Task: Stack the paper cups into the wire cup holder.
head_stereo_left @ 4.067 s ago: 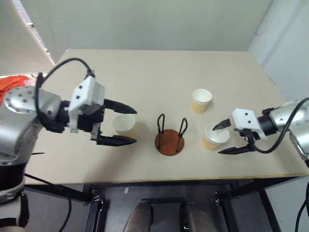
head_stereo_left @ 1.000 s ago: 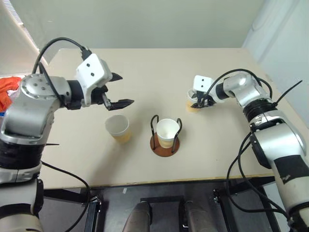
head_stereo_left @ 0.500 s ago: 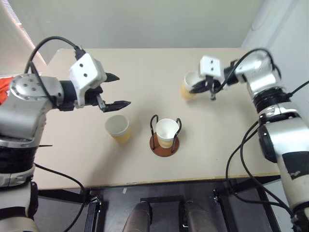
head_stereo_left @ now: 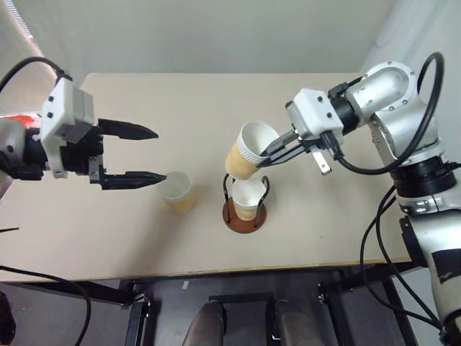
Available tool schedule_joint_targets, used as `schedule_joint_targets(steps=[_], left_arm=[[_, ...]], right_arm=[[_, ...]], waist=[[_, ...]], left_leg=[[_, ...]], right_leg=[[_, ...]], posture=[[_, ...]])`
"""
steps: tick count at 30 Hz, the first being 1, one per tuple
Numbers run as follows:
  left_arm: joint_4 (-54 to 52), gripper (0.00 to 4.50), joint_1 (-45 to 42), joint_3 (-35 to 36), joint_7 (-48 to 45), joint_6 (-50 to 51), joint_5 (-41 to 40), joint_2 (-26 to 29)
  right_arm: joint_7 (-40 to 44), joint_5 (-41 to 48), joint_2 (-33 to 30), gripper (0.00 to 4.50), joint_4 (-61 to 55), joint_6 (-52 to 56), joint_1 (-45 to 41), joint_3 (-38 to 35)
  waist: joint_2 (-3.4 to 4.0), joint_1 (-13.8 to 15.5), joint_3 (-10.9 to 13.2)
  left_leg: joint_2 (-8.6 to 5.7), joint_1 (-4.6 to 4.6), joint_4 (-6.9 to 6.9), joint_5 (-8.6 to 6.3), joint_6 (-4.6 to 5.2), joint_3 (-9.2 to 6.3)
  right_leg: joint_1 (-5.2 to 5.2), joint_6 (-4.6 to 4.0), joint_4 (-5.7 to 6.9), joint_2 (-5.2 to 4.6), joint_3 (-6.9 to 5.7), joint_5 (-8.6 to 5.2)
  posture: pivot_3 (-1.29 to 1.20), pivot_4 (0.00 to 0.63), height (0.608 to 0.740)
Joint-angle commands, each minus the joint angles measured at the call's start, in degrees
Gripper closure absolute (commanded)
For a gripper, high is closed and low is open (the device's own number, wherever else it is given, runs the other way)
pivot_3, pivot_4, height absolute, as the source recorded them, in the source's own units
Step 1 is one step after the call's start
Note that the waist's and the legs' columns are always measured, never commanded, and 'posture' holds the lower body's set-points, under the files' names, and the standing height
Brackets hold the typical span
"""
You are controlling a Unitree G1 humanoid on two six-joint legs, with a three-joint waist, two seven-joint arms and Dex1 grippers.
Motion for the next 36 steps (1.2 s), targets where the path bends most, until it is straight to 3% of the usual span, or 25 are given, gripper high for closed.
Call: schedule_joint_targets(steps=[1,18,21,25,32,36], left_arm=[[-2.5,0.00,0.8,1.4,0.9,0.0,-1.5,-0.2],[-2.9,0.00,4.3,2.0,3.1,-1.7,0.5,0.6],[-3.2,0.00,4.9,2.4,3.3,-1.6,0.2,0.7],[-3.4,0.00,5.7,2.7,3.1,-1.8,0.4,1.3],[0.4,0.00,5.2,-1.0,-4.6,-7.2,3.6,7.2],[2.3,0.00,3.8,-6.6,-9.0,-11.9,7.8,9.8]], right_arm=[[0.2,0.2,-1.0,4.46,-3.1,0.7,0.6,-0.1],[0.2,-4.7,-2.2,4.46,-3.5,-5.4,3.8,5.4],[0.2,-5.4,-2.1,3.85,-2.9,-5.8,3.6,5.8],[0.2,-5.7,-1.4,2.48,-2.2,-5.9,3.0,5.6],[-0.6,-6.6,0.3,0.07,0.1,-6.1,2.0,3.7],[-9.2,-1.6,5.7,0.01,2.6,0.6,0.7,-3.1]], waist=[[0.00,-0.1,0.0],[-0.01,-0.2,0.0],[-0.01,-0.1,0.0],[-0.02,-0.2,0.0],[-0.02,-0.2,0.0],[-0.02,-0.2,0.0]], left_leg=[[-0.01,0.03,0.00,0.06,0.00,0.00],[-0.01,0.17,-0.19,0.19,-0.03,0.03],[-0.01,0.17,-0.20,0.19,-0.03,0.03],[-0.01,0.17,-0.20,0.20,-0.03,0.03],[0.01,0.18,-0.27,0.18,-0.05,0.03],[0.01,0.18,-0.28,0.18,-0.06,0.02]], right_leg=[[0.01,-0.06,0.00,0.00,0.02,0.03],[0.00,-0.10,0.10,0.00,0.06,0.06],[0.00,-0.10,0.10,0.00,0.06,0.05],[0.00,-0.10,0.10,0.00,0.05,0.06],[-0.04,-0.11,0.10,0.01,0.06,0.05],[-0.07,-0.14,0.11,0.01,0.08,0.03]], posture=[[0.00,0.150,0.740],[0.00,0.150,0.740],[0.00,0.150,0.740],[0.00,0.150,0.740],[0.00,0.150,0.740],[0.00,0.150,0.740]])
